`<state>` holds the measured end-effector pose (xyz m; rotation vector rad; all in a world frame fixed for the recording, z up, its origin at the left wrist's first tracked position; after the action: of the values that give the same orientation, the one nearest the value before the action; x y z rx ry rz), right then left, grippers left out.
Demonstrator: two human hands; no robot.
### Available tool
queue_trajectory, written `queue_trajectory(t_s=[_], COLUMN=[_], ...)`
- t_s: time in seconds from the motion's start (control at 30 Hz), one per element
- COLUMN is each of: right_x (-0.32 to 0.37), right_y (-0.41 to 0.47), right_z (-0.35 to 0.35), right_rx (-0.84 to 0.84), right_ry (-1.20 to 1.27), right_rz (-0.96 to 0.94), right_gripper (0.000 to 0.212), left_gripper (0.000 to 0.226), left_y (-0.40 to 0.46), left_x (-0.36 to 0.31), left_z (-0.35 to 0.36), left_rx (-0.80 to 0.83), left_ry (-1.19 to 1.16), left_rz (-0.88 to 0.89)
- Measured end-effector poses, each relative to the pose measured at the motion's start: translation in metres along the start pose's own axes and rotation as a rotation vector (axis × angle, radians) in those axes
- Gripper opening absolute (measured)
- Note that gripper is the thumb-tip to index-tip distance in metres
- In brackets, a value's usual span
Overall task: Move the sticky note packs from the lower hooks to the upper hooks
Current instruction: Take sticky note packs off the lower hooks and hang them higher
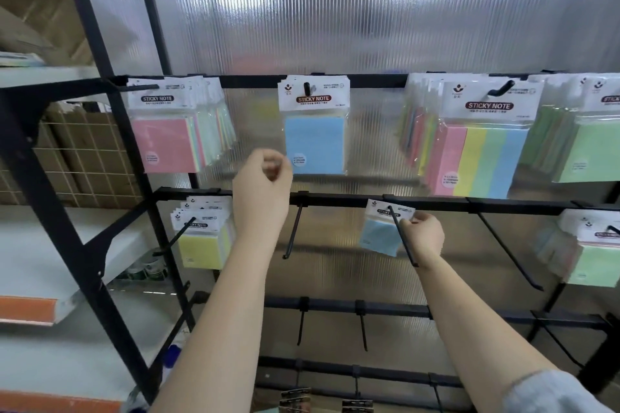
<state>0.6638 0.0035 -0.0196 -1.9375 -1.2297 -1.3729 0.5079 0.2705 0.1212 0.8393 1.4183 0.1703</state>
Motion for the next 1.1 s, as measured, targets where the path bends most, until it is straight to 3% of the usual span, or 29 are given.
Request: queue_trajectory(t_s=[0.1, 0.2, 0.3, 0.5, 0.63, 0.77, 0.97, 1.1], right_x=[-0.007, -0.010, -0.008, -0.008, -0.001, -0.002, 0.017, 0.027], right_y=[-0.007, -0.011, -0.017, -0.034, -0.052, -0.061, -0.071, -0.082], right_z=[-0.002, 0.005, 0.005, -0.019, -0.045, -0.066, -0.096, -0.110], right_rx=[-0.047, -0.012, 0.020, 0.051, 0.036, 0.054, 0.036, 0.008], right_ry=[0.066, 0.132, 0.188, 0.155, 0.106, 0.075, -0.121, -0.155], right_rz=[0.053, 0.036, -0.001, -0.061, -0.135, -0.143, -0.289, -0.282], right_gripper=[0.036, 0.027, 0.040, 0.029, 0.042, 0.036, 0.043, 0.045], left_gripper=[0.009, 0.012, 0.011, 0.011, 0.010, 0.010, 0.012, 0.012], left_y=[-0.017, -0.028, -0.033, -0.036, -0.040, -0.041, -0.036, -0.027], left_x=[0.022, 0.037, 0.037, 0.031, 0.029, 0.031, 0.042, 0.050], left_z=[0.001, 0.003, 0.004, 0.024, 0.041, 0.050, 0.047, 0.036], left_rx=[0.113, 0.186, 0.232, 0.293, 0.334, 0.350, 0.345, 0.299], left_ry=[0.115, 0.226, 0.309, 0.242, 0.210, 0.190, 0.190, 0.218], left_rz=[-0.062, -0.097, -0.082, -0.039, -0.037, -0.047, -0.065, -0.050])
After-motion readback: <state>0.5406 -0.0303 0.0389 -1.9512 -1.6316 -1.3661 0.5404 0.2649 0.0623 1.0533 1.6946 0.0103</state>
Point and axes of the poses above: each hand's wrist, its own y-axis towards the middle knuckle, its own z-axis out of the palm, x = y × z, the point moved 8 cm from there along y, towards the middle knuckle, and after that the axes turned 15 degrees about -x, right-handed, at the moved point
